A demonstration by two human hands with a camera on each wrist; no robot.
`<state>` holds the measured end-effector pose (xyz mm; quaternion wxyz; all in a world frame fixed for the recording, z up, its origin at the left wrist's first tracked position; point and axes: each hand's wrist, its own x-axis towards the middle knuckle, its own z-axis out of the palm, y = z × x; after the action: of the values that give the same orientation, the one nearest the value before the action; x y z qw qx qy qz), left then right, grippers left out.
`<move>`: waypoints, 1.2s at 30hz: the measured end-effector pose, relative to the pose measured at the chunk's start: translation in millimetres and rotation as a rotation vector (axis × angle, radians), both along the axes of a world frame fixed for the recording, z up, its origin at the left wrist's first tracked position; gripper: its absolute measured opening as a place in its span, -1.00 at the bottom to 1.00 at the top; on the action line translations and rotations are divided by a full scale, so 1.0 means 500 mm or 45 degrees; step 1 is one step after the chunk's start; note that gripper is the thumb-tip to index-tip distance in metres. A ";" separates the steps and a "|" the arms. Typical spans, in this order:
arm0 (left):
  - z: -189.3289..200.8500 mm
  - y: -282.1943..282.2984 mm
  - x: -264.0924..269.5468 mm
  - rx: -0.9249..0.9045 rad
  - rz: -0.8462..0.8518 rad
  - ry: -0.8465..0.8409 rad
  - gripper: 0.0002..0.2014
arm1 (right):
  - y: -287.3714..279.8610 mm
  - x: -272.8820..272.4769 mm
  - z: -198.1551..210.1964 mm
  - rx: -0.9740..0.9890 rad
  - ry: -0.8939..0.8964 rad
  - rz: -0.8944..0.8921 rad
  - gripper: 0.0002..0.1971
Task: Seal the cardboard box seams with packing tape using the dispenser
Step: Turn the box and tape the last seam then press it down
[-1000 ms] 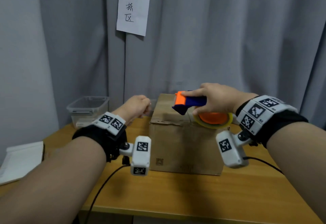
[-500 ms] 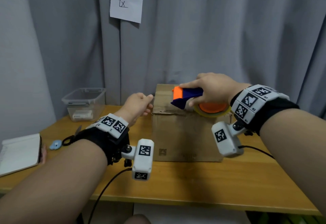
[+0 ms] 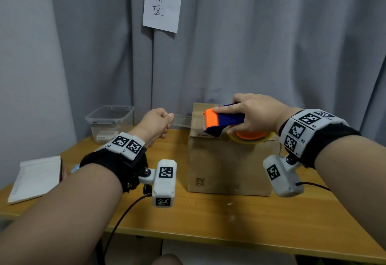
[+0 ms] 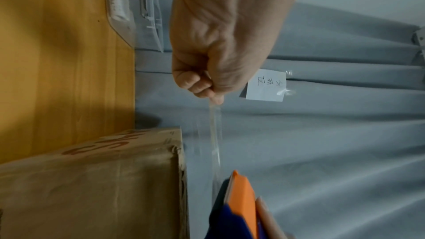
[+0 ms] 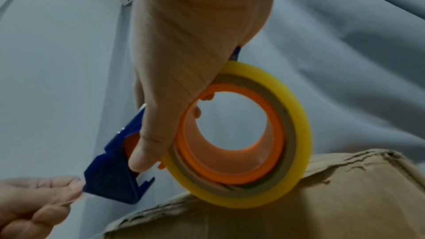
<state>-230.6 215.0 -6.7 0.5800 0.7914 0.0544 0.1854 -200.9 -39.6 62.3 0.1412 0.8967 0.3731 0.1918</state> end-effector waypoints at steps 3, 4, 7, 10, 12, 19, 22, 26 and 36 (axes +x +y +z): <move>-0.008 0.005 -0.001 0.000 0.020 0.041 -0.73 | -0.010 0.000 0.010 -0.051 0.022 -0.061 -0.33; -0.011 0.004 -0.001 -0.001 0.020 0.065 -0.73 | -0.010 -0.001 0.013 -0.063 0.041 -0.075 -0.35; -0.016 -0.006 0.004 -0.011 0.014 0.143 -0.73 | 0.003 0.000 0.020 -0.096 0.068 -0.071 -0.41; -0.017 -0.014 0.003 -0.021 0.034 0.222 -0.73 | 0.015 0.005 0.024 -0.119 0.090 -0.070 -0.46; -0.014 -0.013 0.001 -0.032 0.041 0.264 -0.73 | 0.022 0.006 0.027 -0.109 0.116 -0.059 -0.48; -0.005 0.012 -0.008 -0.029 0.058 0.325 -0.72 | 0.053 0.009 0.025 -0.066 0.160 -0.008 -0.50; -0.014 0.016 -0.007 -0.009 0.064 0.346 -0.69 | 0.062 0.008 0.018 -0.097 0.163 0.004 -0.51; -0.027 0.015 -0.003 -0.005 0.067 0.372 -0.69 | 0.068 0.011 0.016 -0.095 0.161 0.006 -0.51; -0.061 0.005 0.012 0.022 0.101 0.495 -0.70 | 0.074 0.022 0.016 -0.088 0.171 -0.027 -0.51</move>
<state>-224.8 217.2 -37.4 0.5441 0.8144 0.1950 0.0523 -189.7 -2.6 70.4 0.1489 0.9060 0.3786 0.1165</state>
